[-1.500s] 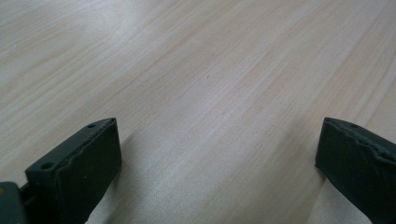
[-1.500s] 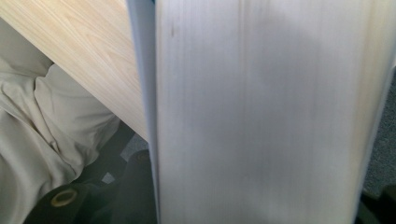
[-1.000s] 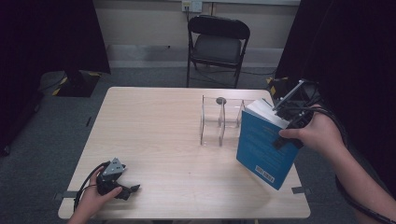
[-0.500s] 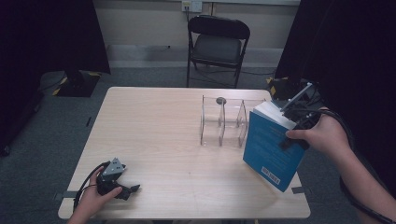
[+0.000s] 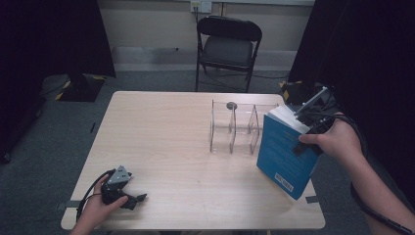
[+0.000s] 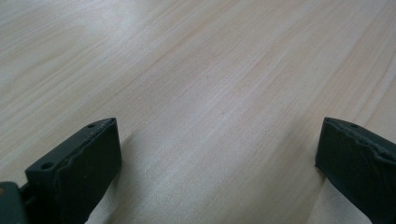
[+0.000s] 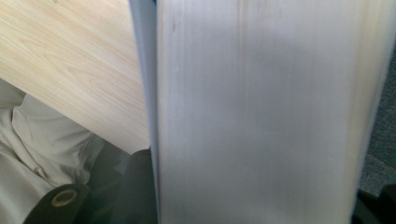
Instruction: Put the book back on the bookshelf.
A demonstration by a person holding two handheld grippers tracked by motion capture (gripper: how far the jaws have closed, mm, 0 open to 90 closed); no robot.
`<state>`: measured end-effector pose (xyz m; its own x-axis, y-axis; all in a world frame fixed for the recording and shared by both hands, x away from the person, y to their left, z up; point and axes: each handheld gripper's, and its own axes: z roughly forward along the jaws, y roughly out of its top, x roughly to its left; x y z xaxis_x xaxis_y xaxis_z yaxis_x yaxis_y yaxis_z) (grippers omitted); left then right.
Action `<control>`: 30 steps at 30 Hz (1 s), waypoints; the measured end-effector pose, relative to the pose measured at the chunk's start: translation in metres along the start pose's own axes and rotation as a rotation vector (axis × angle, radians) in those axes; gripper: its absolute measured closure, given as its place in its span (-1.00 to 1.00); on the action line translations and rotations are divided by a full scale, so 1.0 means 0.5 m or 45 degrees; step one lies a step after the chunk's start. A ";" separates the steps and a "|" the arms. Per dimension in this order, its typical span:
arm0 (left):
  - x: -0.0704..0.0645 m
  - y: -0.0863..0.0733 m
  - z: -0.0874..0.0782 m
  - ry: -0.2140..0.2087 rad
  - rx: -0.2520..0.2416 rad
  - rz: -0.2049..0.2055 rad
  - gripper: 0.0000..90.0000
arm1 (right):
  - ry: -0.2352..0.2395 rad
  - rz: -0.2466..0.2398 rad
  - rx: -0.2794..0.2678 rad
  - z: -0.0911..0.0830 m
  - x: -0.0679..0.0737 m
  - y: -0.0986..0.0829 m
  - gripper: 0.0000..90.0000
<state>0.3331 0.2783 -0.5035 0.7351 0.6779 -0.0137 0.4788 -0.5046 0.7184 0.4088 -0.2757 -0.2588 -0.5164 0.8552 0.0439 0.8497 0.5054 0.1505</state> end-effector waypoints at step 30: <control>0.000 0.000 0.000 -0.003 0.001 0.002 -1.00 | -0.026 0.094 0.002 0.015 -0.026 0.045 0.38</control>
<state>0.3333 0.2784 -0.5035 0.7370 0.6758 -0.0142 0.4778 -0.5060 0.7181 0.4356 -0.2748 -0.2634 -0.4499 0.8924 0.0348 0.8856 0.4408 0.1462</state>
